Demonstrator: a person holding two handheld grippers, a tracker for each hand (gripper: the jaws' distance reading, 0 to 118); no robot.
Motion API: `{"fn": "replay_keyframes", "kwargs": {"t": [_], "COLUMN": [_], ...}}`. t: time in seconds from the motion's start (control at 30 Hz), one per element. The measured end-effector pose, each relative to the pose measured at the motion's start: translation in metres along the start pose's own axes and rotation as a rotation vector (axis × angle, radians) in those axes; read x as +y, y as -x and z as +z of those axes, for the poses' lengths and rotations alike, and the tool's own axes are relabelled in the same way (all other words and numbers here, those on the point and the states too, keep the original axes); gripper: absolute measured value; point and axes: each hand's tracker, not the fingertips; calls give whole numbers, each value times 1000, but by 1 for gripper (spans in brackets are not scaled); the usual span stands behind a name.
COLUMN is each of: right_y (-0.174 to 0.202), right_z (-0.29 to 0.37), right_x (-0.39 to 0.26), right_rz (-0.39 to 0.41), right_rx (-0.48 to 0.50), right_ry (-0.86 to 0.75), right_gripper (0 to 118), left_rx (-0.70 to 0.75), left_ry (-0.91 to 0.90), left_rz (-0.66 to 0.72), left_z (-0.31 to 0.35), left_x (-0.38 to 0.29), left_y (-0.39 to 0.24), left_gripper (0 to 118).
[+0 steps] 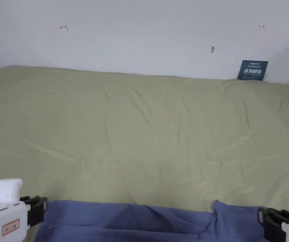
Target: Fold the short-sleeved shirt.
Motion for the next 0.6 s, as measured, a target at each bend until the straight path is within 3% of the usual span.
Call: {"fn": "replay_keyframes", "kwargs": {"t": [0.1, 0.27, 0.5, 0.6], "right_y": [33, 77, 105, 100], "right_z": [7, 19, 18, 20], "right_x": [22, 64, 127, 114], "right_rz": [46, 95, 63, 65], "right_rx": [-40, -81, -62, -60], "right_ry": [-93, -194, -226, -227], "right_gripper": [0, 0, 0, 0], "left_rx": [13, -98, -294, -427], "left_ry": [15, 154, 393, 476], "left_rz": [-12, 146, 261, 335], "left_z": [-2, -21, -64, -82], "left_x": [6, 15, 21, 20], "left_y": [1, 39, 89, 109], "left_gripper": [1, 2, 1, 2]}}
